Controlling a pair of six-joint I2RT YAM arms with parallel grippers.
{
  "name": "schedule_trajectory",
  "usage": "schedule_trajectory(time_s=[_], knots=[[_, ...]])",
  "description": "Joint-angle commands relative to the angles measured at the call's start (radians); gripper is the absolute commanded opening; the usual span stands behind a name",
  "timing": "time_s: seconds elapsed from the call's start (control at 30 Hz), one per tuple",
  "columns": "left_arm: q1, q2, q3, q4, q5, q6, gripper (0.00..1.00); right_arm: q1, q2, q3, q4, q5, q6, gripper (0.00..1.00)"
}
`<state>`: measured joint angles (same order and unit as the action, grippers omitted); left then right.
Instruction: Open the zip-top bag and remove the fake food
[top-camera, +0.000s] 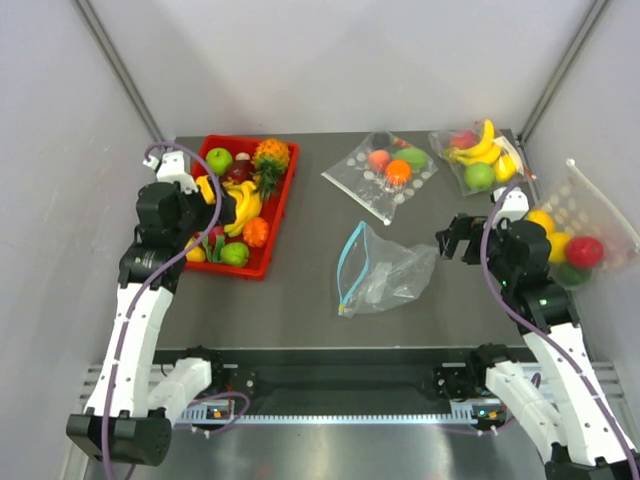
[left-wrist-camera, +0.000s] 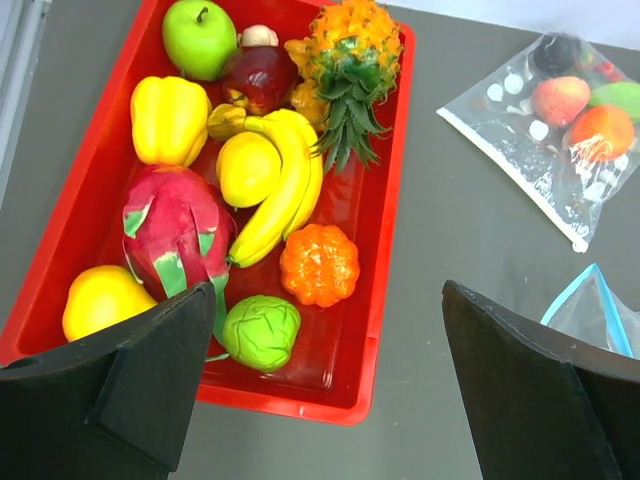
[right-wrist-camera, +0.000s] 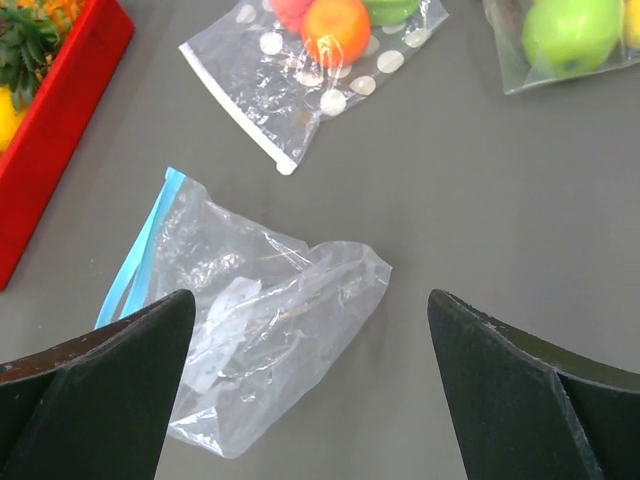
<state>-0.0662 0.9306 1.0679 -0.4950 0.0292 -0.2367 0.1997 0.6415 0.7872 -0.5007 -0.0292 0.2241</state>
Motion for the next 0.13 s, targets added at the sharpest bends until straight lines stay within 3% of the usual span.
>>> schedule_trajectory(time_s=[0.0, 0.1], knots=[[0.000, -0.032, 0.029, 0.032, -0.002, 0.002, 0.99, -0.005, -0.016, 0.061, -0.024, 0.023, -0.026, 1.00], [-0.001, -0.035, 0.027, 0.035, -0.008, 0.005, 0.99, -0.003, -0.017, 0.069, -0.032, 0.049, -0.032, 1.00]])
